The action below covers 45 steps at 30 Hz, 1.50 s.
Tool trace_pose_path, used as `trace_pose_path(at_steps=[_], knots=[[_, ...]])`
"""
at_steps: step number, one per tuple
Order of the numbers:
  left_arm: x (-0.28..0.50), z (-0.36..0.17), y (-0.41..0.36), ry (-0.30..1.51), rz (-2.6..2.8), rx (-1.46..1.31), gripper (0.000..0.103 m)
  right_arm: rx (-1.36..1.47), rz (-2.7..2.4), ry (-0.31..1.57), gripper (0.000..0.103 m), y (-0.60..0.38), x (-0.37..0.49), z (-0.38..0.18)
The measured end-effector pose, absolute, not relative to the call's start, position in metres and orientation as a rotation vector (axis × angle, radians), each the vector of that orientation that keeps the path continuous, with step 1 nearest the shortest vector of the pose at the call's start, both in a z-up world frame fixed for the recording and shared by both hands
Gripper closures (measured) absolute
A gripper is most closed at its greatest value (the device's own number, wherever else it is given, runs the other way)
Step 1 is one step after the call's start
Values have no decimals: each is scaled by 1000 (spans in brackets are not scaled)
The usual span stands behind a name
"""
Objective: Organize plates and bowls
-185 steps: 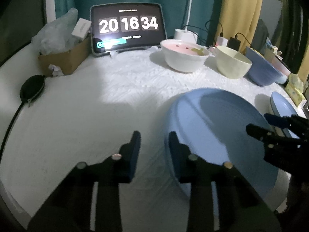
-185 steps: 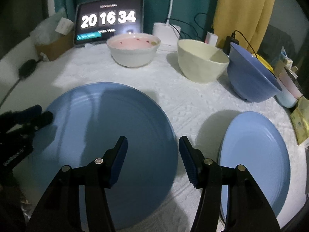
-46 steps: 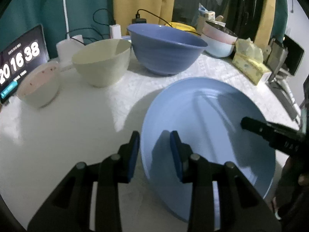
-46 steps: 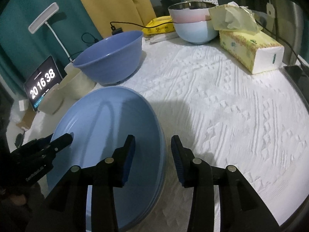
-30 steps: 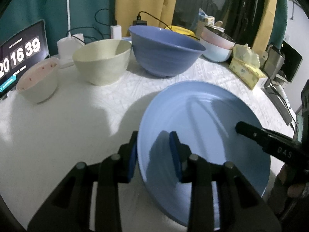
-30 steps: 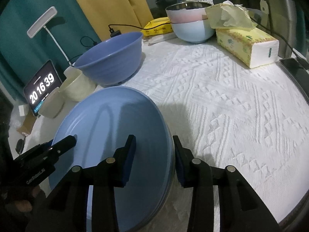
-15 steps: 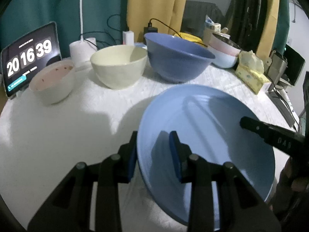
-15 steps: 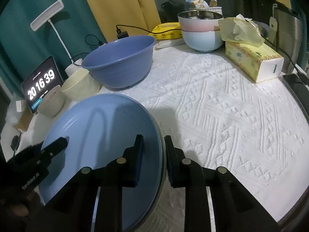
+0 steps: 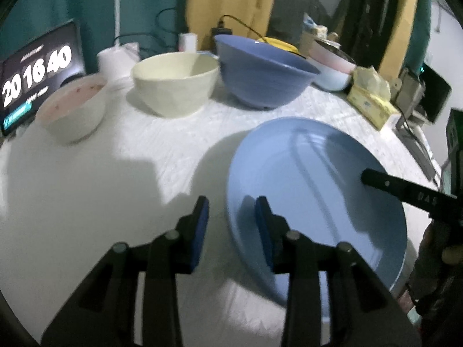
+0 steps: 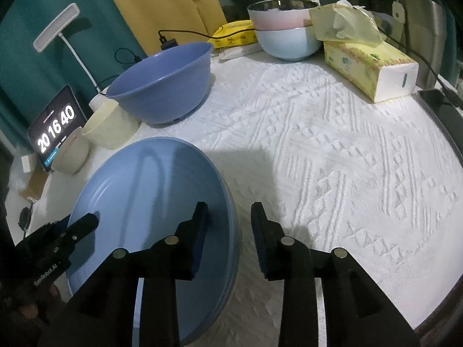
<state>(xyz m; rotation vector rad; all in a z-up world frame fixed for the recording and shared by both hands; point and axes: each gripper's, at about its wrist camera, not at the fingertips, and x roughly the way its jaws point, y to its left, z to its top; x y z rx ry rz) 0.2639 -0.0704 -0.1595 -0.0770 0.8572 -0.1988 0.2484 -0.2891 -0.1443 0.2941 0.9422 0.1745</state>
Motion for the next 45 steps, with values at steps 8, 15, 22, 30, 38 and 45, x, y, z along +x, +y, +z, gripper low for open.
trace_pose_path(at_steps=[8, 15, 22, 30, 38, 45], knots=[[266, -169, -73, 904, -290, -213, 54, 354, 248, 957, 68, -290, 243, -150], [266, -167, -78, 901, -265, -221, 54, 359, 225, 932, 69, -285, 238, -149], [261, -161, -68, 872, -242, -215, 54, 350, 228, 928, 69, -278, 240, -143], [256, -150, -44, 835, -195, -219, 54, 335, 266, 910, 69, -255, 246, -131], [252, -147, -11, 819, -145, -242, 54, 306, 313, 917, 68, -223, 255, -126], [247, -147, 16, 811, -108, -264, 54, 278, 348, 923, 69, -194, 261, -121]])
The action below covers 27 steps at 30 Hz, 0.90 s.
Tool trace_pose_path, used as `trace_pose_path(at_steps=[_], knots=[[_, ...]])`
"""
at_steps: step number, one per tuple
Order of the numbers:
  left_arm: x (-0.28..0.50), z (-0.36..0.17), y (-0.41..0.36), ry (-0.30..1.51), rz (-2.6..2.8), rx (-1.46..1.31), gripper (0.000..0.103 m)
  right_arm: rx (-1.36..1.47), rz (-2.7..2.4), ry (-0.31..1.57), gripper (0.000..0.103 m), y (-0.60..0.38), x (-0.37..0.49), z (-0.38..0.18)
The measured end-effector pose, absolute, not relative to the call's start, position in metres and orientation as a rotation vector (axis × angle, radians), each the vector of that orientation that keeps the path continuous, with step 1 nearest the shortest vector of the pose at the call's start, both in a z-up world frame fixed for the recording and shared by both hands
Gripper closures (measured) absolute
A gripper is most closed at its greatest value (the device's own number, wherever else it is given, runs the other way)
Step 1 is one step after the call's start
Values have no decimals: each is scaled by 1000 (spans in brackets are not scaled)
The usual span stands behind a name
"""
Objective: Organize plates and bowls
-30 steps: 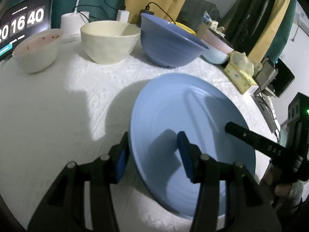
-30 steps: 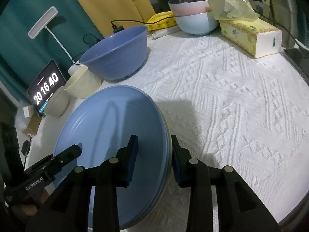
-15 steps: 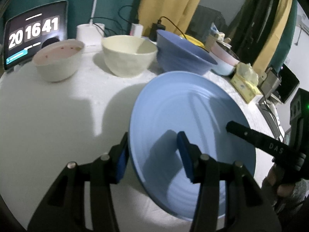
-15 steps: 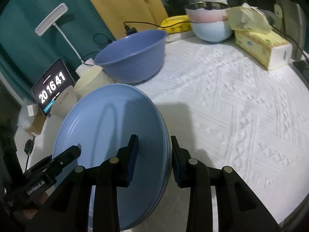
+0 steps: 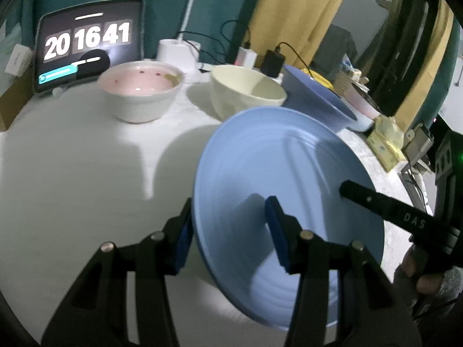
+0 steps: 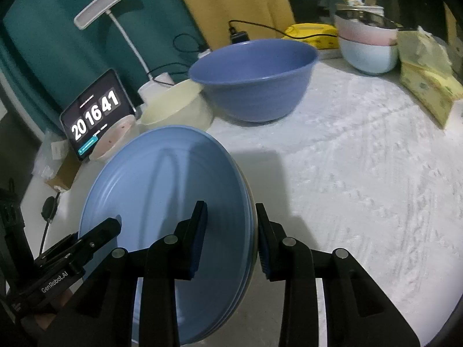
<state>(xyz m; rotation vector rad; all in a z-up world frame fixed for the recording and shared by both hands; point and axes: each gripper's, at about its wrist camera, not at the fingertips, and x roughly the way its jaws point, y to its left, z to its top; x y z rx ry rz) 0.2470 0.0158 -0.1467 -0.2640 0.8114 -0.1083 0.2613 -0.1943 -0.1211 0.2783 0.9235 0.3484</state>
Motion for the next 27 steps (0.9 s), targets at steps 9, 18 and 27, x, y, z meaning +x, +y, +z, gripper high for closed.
trace_pose_path(at_steps=[9, 18, 27], knots=[[241, -146, 48, 802, -60, -291, 54, 241, 399, 931, 68, -158, 269, -116], [237, -152, 72, 810, -23, -319, 54, 208, 436, 955, 69, -129, 276, -118], [235, -160, 98, 827, 25, -342, 54, 176, 472, 988, 69, -97, 284, -125]])
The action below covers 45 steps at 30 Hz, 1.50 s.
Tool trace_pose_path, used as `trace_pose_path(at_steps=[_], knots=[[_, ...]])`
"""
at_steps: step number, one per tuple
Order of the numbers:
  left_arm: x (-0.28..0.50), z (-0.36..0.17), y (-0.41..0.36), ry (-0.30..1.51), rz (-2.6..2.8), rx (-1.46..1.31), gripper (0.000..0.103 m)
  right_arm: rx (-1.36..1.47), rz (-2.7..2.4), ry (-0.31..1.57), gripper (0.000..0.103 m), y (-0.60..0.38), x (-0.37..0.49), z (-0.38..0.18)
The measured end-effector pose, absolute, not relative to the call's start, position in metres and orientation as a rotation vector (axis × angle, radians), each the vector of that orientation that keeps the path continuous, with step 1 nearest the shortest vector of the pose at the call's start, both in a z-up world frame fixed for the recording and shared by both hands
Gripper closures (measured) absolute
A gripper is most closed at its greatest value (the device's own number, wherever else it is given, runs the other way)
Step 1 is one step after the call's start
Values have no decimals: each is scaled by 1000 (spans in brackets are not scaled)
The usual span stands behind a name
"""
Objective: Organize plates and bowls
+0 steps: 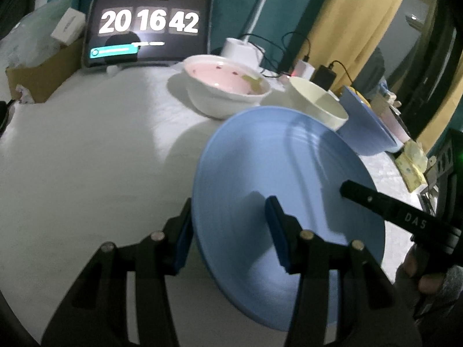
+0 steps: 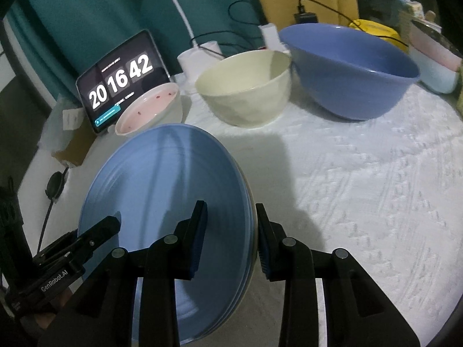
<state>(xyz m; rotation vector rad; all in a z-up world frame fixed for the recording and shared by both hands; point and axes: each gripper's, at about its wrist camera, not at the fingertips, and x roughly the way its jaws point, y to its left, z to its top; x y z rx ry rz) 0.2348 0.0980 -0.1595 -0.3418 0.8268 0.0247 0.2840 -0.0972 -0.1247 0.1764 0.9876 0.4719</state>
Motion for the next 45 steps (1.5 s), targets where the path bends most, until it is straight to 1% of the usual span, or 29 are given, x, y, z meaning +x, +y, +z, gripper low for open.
trace_pose_path(at_steps=[10, 19, 28, 30, 37, 40, 45], knots=[[233, -167, 121, 846, 73, -354, 54, 146, 509, 1021, 68, -65, 293, -133], [233, -166, 127, 841, 103, -322, 54, 137, 524, 1046, 68, -51, 297, -141], [234, -166, 127, 829, 98, -290, 53, 73, 507, 1014, 66, -46, 294, -142], [233, -163, 124, 828, 113, -259, 53, 44, 498, 1006, 66, -45, 291, -141], [219, -142, 118, 742, 184, -180, 53, 14, 433, 950, 66, -68, 282, -129], [212, -131, 114, 704, 198, -170, 53, 12, 421, 920, 59, -81, 278, -121], [205, -111, 97, 644, 177, -154, 53, -10, 381, 858, 59, -101, 267, -106]])
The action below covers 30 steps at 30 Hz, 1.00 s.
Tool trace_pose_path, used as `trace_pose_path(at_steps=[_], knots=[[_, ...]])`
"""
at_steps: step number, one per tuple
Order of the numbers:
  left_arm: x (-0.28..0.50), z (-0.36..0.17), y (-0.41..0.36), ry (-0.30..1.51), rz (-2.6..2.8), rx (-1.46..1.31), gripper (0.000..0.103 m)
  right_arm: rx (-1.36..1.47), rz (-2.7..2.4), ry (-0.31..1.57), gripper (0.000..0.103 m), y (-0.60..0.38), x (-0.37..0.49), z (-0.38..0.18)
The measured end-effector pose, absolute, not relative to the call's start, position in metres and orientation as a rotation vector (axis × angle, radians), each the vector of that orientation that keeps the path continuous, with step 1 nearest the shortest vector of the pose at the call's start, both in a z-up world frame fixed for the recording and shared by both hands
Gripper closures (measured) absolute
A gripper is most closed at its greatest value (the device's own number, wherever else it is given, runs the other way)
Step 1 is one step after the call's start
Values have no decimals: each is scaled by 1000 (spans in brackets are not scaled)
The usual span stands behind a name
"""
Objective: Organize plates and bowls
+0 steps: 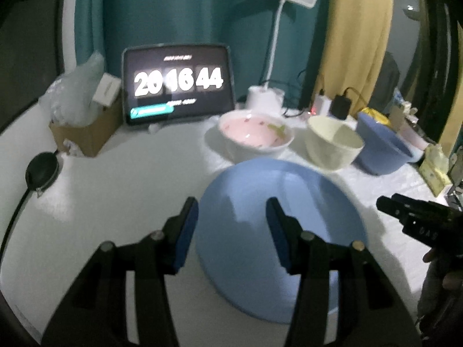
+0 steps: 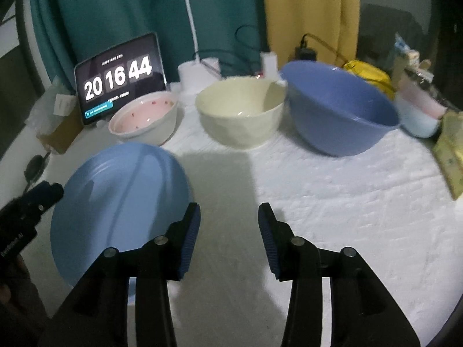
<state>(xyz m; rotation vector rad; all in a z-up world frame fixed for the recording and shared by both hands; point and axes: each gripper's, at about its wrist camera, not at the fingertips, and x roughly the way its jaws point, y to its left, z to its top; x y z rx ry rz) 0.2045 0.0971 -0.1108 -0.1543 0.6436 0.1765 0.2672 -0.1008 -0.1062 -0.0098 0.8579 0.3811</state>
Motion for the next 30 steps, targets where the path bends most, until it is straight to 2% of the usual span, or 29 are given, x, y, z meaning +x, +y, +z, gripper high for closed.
trace_pose_path(at_steps=[12, 30], knots=[[207, -81, 28, 585, 41, -90, 53, 6, 292, 740, 59, -167, 250, -77], [234, -64, -49, 571, -81, -24, 52, 58, 209, 680, 59, -249, 254, -68]])
